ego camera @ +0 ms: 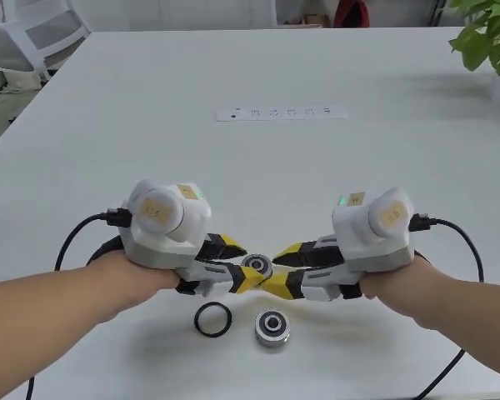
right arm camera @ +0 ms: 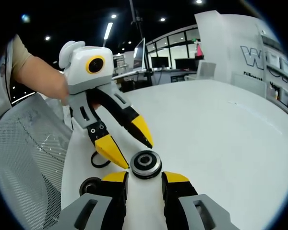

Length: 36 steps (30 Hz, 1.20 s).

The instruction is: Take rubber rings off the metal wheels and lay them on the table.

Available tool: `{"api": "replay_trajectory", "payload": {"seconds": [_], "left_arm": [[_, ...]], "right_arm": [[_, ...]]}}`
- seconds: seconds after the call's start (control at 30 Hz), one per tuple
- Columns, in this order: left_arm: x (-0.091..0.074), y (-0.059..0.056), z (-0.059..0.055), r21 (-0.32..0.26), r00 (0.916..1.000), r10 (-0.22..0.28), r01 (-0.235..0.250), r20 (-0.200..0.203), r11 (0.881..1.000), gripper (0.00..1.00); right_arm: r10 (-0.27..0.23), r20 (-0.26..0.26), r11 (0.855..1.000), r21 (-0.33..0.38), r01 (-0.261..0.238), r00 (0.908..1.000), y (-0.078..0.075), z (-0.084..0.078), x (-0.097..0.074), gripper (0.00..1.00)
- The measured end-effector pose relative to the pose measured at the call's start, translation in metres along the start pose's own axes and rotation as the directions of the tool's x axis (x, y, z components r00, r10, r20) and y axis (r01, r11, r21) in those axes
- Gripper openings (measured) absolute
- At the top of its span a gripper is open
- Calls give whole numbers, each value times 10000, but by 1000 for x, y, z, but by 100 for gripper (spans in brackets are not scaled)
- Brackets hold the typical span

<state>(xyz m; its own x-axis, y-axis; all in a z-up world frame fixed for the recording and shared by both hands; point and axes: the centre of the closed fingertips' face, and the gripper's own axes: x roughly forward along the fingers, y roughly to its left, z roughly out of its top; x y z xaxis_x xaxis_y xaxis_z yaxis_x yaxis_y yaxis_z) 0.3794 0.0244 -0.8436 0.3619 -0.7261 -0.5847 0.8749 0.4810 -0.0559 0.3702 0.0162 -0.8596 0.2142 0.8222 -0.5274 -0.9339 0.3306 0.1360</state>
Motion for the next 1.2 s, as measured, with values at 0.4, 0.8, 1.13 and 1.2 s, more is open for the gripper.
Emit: {"api": "replay_trajectory", "payload": {"seconds": [0.4, 0.8, 1.13, 1.2], "left_arm": [[5, -1, 1, 131, 9999, -45, 46, -105, 9999, 22], [7, 1, 0, 554, 9996, 177, -165, -219, 9983, 15], [9, 3, 0, 519, 9990, 370, -356, -264, 9980, 14], [9, 2, 0, 494, 9989, 403, -390, -252, 9980, 14]], "right_arm": [[-20, 54, 10000, 74, 20, 10000, 0, -1, -1, 27], [-69, 125, 10000, 53, 68, 9999, 0, 1, -1, 27], [-112, 169, 9999, -21, 113, 9998, 2, 4, 5, 29], [-112, 165, 9999, -69, 113, 9998, 2, 5, 8, 30]]}}
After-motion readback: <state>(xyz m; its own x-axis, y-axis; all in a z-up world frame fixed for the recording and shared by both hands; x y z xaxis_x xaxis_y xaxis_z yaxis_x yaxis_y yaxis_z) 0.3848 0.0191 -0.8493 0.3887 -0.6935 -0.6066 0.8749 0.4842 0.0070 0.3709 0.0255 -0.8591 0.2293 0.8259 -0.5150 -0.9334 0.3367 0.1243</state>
